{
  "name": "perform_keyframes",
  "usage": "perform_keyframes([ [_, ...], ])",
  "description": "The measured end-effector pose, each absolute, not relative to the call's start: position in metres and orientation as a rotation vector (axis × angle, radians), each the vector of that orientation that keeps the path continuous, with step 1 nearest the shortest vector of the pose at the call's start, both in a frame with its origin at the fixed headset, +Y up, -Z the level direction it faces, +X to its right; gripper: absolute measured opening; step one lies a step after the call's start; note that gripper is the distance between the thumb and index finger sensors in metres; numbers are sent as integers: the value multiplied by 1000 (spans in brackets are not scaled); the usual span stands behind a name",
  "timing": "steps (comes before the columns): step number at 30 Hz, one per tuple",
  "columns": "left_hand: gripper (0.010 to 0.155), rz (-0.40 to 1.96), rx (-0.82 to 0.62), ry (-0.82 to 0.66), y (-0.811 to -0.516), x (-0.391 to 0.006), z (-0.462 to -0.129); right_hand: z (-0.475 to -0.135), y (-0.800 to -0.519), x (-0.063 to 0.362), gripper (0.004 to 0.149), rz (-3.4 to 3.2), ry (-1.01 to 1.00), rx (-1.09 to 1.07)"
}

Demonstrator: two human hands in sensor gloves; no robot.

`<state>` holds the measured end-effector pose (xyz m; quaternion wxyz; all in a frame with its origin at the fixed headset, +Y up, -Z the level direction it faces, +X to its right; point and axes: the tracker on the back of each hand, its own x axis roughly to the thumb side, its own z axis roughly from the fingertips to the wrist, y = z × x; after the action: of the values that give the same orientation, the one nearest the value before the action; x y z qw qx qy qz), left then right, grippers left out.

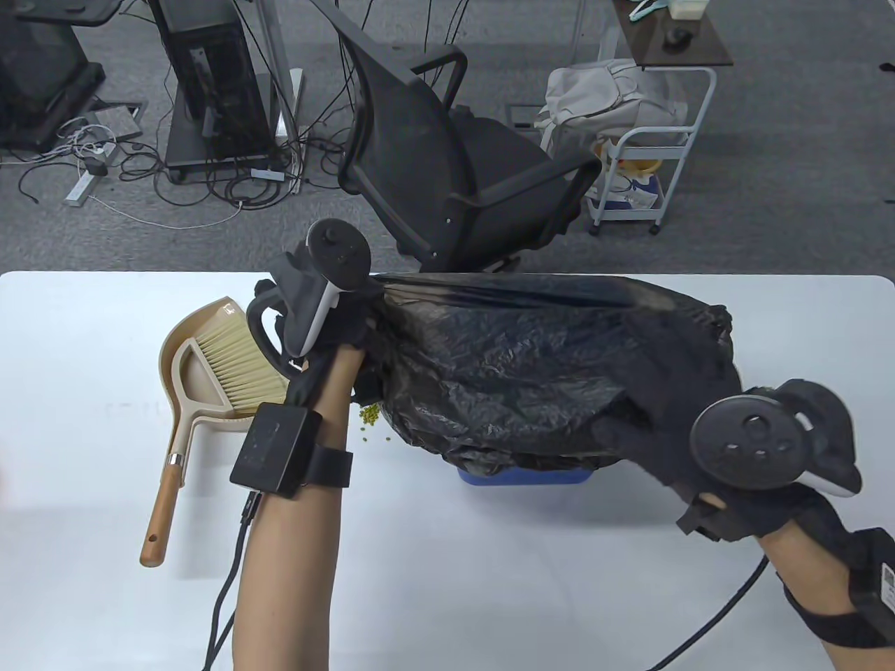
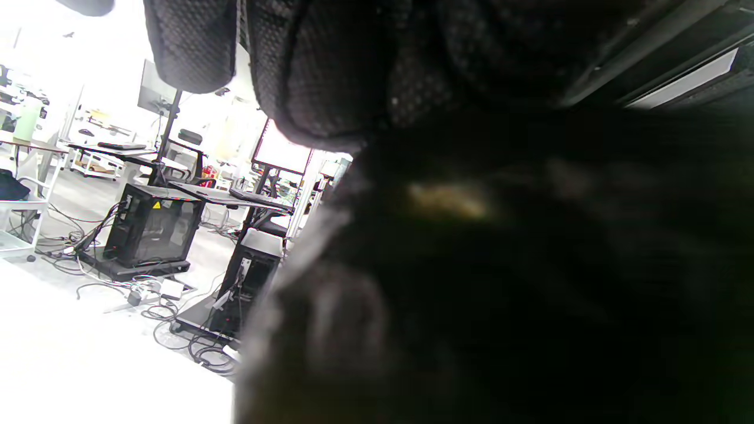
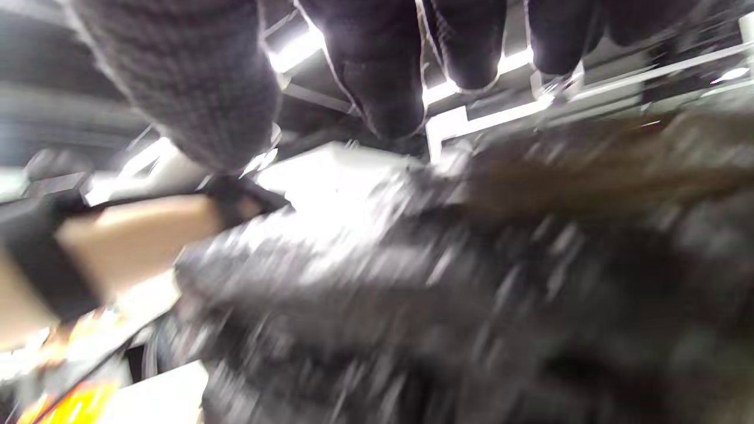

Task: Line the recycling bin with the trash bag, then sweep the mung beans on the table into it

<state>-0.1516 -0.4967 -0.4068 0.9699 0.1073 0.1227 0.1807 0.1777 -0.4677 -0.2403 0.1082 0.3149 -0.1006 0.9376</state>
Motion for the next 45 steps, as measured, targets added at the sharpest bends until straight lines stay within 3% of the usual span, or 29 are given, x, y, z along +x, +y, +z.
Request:
perform_keyframes([
  [2, 36, 360, 209, 254, -498, -150, -407, -242, -482, 164, 88, 2820, -251, 981],
  [6, 36, 366, 202, 252, -500, -150, -405, -255, -506, 146, 80, 2971, -280, 953],
  [11, 36, 373, 198, 238, -500, -153, -401, -273, -510, 140, 41, 3035, -477, 831],
  [20, 40, 468, 243, 89, -481, -154, -370, -324, -476, 152, 40, 2976, -523, 468],
  [24, 68, 542, 258, 4, -468, -153, -351, -354, -466, 159, 40, 2967, -471, 315],
  [27, 77, 595, 291, -134, -459, -149, -335, -375, -469, 165, 39, 2982, -345, 324],
  [30, 72, 644, 287, -383, -460, -137, -316, -390, -477, 174, 39, 2942, -232, 269],
  [32, 61, 589, 245, -521, -467, -125, -306, -394, -480, 180, 39, 2923, -215, 254],
  [35, 57, 333, 217, -589, -488, -102, -293, -397, -482, 189, 40, 2862, -143, 245],
  [39, 68, 14, 212, -547, -515, -77, -298, -396, -481, 195, 41, 2795, -95, 252],
  [43, 78, -39, 242, -472, -530, -62, -315, -394, -481, 195, 42, 2790, -89, 266],
  [45, 75, -32, 284, -436, -533, -58, -324, -392, -482, 194, 44, 2795, -78, 272],
])
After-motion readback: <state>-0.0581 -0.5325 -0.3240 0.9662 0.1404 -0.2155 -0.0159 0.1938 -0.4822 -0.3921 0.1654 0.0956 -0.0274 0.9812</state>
